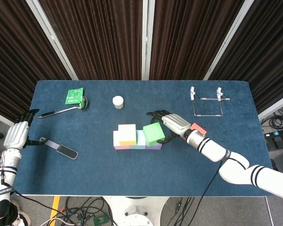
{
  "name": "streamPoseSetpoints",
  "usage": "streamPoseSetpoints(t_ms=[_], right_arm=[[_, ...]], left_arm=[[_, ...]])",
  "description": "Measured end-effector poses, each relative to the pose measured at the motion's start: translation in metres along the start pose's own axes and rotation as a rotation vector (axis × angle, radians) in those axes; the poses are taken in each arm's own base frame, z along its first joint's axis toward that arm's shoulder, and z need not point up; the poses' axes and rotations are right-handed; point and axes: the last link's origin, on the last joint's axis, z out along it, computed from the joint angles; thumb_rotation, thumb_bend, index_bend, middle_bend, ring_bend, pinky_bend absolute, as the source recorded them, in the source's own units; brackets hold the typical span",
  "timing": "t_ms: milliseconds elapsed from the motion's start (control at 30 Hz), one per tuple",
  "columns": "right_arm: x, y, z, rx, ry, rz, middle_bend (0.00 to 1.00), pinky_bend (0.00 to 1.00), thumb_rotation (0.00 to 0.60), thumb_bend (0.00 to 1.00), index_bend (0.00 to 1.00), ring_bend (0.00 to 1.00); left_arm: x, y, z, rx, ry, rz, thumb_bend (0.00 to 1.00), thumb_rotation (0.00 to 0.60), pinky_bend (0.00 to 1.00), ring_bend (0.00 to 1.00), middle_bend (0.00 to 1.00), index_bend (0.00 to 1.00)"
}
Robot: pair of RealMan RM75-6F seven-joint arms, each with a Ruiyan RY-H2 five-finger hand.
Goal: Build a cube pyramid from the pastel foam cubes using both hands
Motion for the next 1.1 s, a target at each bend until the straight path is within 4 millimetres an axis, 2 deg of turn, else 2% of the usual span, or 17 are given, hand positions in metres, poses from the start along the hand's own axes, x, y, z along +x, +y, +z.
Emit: streamPoseSetpoints(t_ms=[300, 800, 1100], right_arm=[[0.000, -0.002, 0.002, 0.005, 0.028, 0.011, 0.42, 0.00, 0.600, 0.13, 0.00, 0.00], [0.008, -0.010, -0.009, 0.009, 0.112, 0.003, 0.54, 0.00, 0.600, 0.15, 0.00, 0.05], [-0.005, -0.014, -0.022, -0.053, 0.197, -0.015, 0.54, 0.00, 0.600, 0.16, 0.00, 0.05]], left_arm=[[-0.001, -0.002, -0.001, 0.005, -0.001, -0.003, 0.09, 0.600, 0.07, 0.01, 0.05, 0.08], [0.005, -0.002, 0.000, -0.001, 0.024, -0.003, 0.09, 0.600, 0.07, 0.01, 0.05, 0.08], [0.010, 0.003, 0.001, -0.060, 0.051, 0.019, 0.08, 0.600, 0.07, 0.01, 0.05, 0.08]])
